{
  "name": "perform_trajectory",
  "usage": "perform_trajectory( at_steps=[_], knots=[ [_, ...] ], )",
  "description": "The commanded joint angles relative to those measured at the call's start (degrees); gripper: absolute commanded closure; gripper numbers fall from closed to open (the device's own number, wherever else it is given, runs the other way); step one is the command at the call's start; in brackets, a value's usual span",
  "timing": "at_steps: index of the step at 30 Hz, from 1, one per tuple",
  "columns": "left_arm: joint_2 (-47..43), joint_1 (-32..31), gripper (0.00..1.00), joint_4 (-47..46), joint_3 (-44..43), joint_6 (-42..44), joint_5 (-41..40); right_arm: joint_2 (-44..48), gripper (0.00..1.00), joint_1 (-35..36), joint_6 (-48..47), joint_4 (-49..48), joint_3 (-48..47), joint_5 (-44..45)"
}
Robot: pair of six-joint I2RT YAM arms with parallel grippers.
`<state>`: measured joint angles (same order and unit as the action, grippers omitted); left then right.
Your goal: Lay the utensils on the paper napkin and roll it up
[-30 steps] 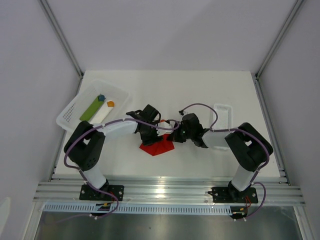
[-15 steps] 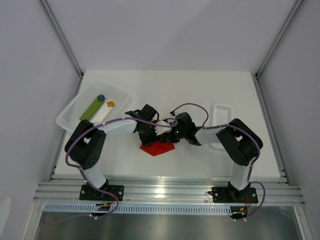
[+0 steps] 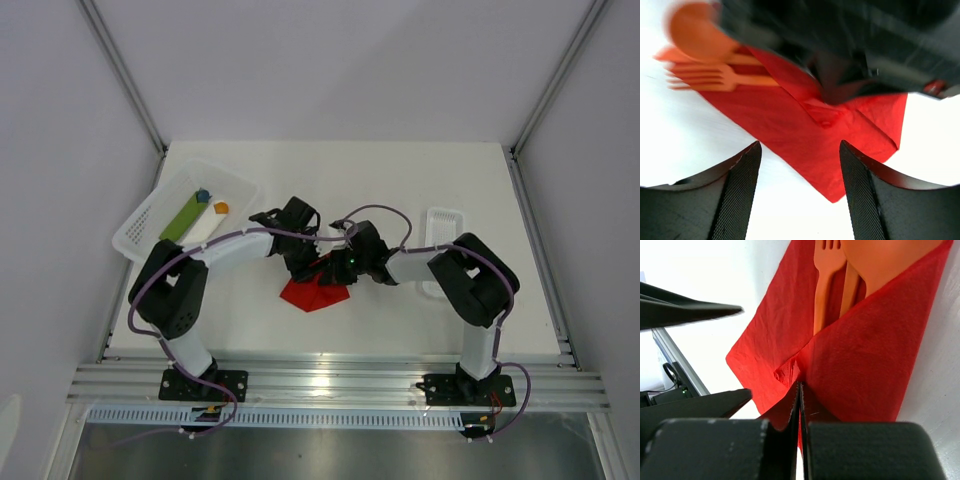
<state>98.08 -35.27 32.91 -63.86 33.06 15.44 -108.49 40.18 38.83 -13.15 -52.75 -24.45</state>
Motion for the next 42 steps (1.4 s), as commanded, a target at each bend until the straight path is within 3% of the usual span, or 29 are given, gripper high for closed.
perform_trajectory(
  at_steps=[1,11,21,26,42],
  knots=[
    [0.4,-0.2,0.33,-0.7,-4.7,-2.5,1.9,-1.2,1.0,-0.5,0.4,1.0,-1.8,-1.6],
    [5.8,-2.0,0.33,-1.6,-6.5,-4.2,-0.3,-2.2,1.0,-2.0,2.2,-0.9,-1.2,-4.4],
    [4.8,-2.4,0.33,-3.6,-2.7,-5.5,-1.8,0.0,1.0,-3.7,7.0,-7.5,3.1,-4.7],
    [6.6,-2.5,0.34,-3.7,-2.9,-5.4,-5.7,1.8,1.0,-3.9,6.8,-6.8,3.1,-4.6],
    [7.3,-2.5,0.35,-4.9,-3.0,-4.8,-7.7,5.7,1.0,-7.0,6.1,-4.8,5.7,-3.2]
  ],
)
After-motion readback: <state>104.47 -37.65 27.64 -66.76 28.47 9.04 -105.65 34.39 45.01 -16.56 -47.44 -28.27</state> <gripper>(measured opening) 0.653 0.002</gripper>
